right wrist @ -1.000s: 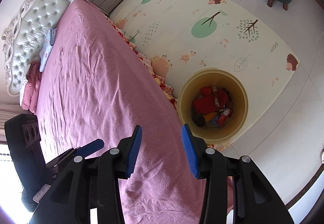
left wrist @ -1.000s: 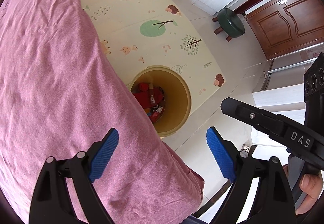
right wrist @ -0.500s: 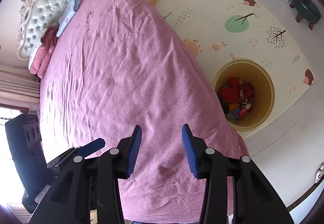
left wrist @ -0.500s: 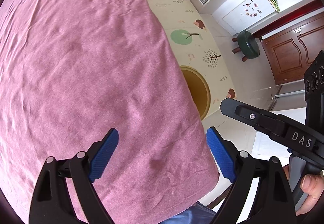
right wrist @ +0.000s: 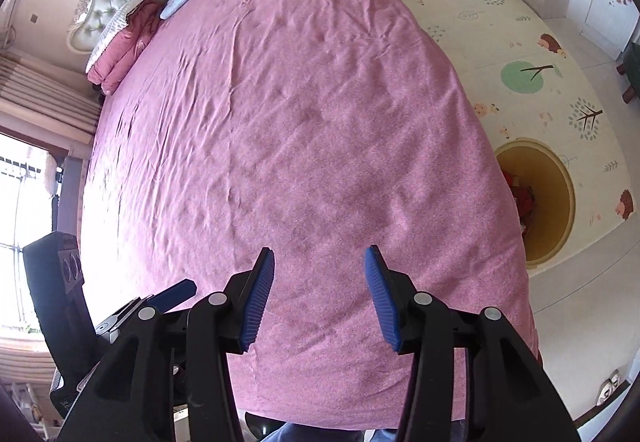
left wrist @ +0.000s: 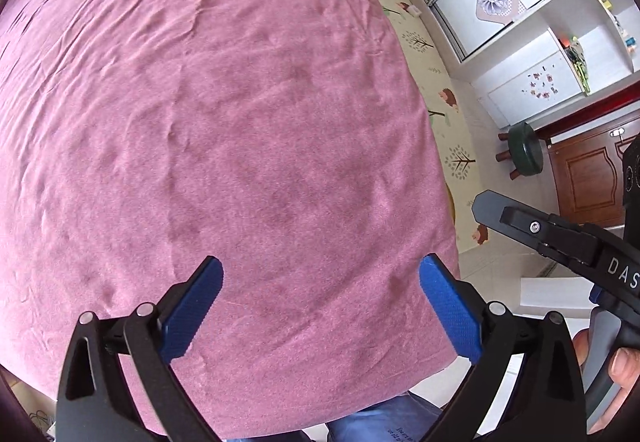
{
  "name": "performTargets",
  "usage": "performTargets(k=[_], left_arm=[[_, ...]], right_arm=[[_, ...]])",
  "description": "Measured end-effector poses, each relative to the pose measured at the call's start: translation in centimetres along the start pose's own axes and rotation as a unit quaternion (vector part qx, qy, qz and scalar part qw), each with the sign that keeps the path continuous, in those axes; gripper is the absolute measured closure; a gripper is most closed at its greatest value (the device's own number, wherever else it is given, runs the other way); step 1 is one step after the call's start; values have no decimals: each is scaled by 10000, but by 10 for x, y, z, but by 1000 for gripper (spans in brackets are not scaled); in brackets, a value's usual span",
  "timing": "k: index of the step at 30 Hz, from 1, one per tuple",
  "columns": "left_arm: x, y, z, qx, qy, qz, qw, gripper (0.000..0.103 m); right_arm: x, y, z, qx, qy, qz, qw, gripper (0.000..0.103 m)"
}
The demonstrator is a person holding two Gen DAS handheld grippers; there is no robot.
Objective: Collect trash
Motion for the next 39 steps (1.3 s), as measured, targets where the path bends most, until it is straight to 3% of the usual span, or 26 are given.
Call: performTargets(k=[5, 14, 21, 30, 39], left_arm=[[24, 5, 34, -465, -135, 236, 9985, 4], [41, 20, 108, -1293, -492, 438, 9894, 4], [45, 30, 145, -1617, -802, 515, 9822, 4], [40, 39, 160, -1751, -1124, 599, 9763, 4], [40, 42, 164, -1828, -1011, 627, 9759, 4]], right_arm=[[26, 4, 9, -128, 23, 211, 9997, 44], [80, 14, 47, -459, -131, 799, 9957, 32], [101, 16, 64, -635, -252, 922, 9934, 27], [115, 30, 74, -760, -229, 1156, 9901, 20], [111, 32, 81, -925, -174, 1024, 9903, 17]])
Point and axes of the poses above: each gripper's, at about its wrist camera, not at the fingertips, and z roughly against the way its jaws point, x to its left, y to its underside, the point moved 3 cm from there along -z, roughly the way its jaws point, and after that the axes turned 1 degree about z, right-handed, at the moved point
